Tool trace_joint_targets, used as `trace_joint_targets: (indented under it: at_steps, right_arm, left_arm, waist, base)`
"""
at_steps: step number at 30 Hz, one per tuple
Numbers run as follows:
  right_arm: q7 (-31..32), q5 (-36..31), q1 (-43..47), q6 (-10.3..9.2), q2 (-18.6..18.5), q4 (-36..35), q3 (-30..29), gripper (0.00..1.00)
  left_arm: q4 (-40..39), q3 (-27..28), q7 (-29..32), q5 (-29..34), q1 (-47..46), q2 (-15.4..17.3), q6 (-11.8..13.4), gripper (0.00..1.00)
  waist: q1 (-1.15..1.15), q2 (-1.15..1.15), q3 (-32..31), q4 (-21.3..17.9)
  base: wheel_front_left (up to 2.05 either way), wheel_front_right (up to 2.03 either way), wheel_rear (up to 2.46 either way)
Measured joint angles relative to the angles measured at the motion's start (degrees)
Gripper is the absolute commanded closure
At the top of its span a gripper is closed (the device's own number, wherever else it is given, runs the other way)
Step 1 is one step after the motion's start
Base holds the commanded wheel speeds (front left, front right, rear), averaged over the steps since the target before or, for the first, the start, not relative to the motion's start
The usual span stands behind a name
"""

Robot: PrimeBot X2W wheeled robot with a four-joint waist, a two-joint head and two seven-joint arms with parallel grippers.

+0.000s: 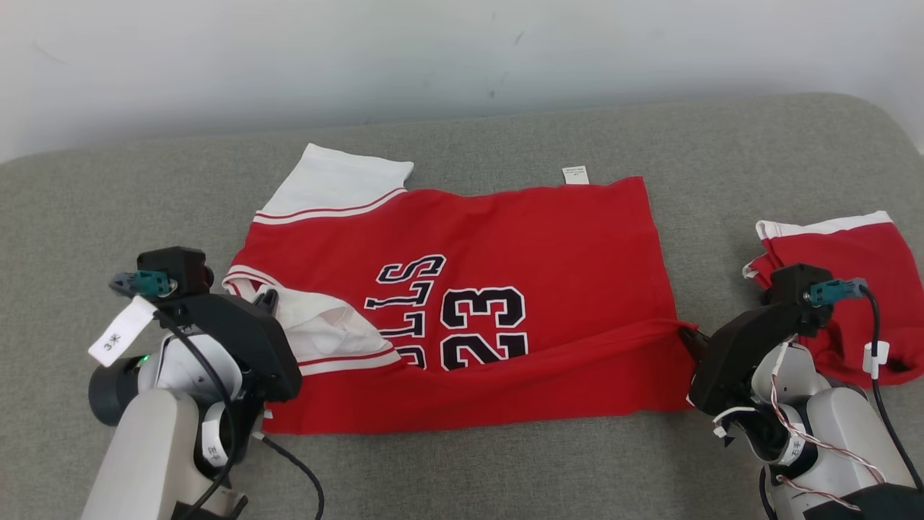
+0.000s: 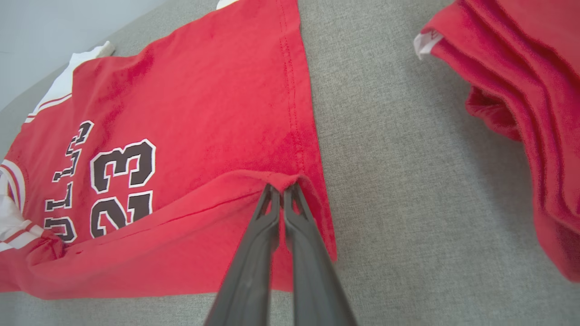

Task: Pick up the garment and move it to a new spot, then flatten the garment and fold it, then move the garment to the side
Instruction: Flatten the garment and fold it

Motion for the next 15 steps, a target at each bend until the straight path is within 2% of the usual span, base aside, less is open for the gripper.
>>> trace_joint_targets:
  at_steps: [15]
  right_arm:
    - [-2.6, -1.8, -3.4, -0.09, 0.0, 8.5, 0.0, 1.00]
  left_arm:
    - [8.6, -1.1, -6.1, 0.9, -5.8, -1.2, -1.4, 1.00]
  waist:
    - [-0.01, 0.00, 1.4, 0.6]
  base:
    - [0.00, 0.00, 0.00]
